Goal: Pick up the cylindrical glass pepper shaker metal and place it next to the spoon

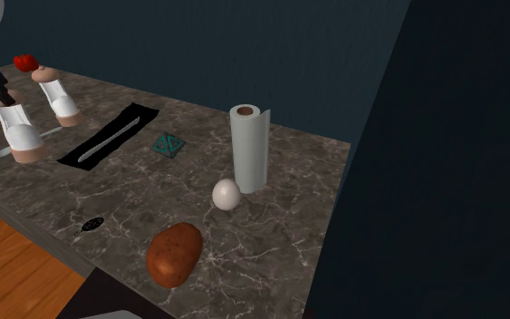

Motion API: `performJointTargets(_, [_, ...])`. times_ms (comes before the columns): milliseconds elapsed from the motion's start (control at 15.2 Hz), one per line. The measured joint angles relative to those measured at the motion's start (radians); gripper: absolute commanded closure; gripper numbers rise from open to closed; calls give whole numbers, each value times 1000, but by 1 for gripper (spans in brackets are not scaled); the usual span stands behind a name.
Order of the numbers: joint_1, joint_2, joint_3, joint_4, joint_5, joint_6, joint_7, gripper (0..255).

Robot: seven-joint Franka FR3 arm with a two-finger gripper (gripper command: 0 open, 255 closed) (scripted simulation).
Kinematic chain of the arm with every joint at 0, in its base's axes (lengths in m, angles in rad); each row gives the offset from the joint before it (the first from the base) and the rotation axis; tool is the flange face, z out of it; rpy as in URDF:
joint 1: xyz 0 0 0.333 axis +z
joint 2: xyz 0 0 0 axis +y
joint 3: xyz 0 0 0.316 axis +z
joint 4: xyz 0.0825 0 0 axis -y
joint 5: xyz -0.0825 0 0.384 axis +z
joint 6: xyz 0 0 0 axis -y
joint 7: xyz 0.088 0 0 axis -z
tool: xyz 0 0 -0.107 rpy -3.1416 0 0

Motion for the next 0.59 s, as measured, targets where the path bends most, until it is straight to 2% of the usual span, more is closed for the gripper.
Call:
performJointTargets(396, [0, 0, 0, 0, 0, 0, 0, 0])
performJointTargets(594, [35, 24, -4, 110, -4, -78, -15, 0])
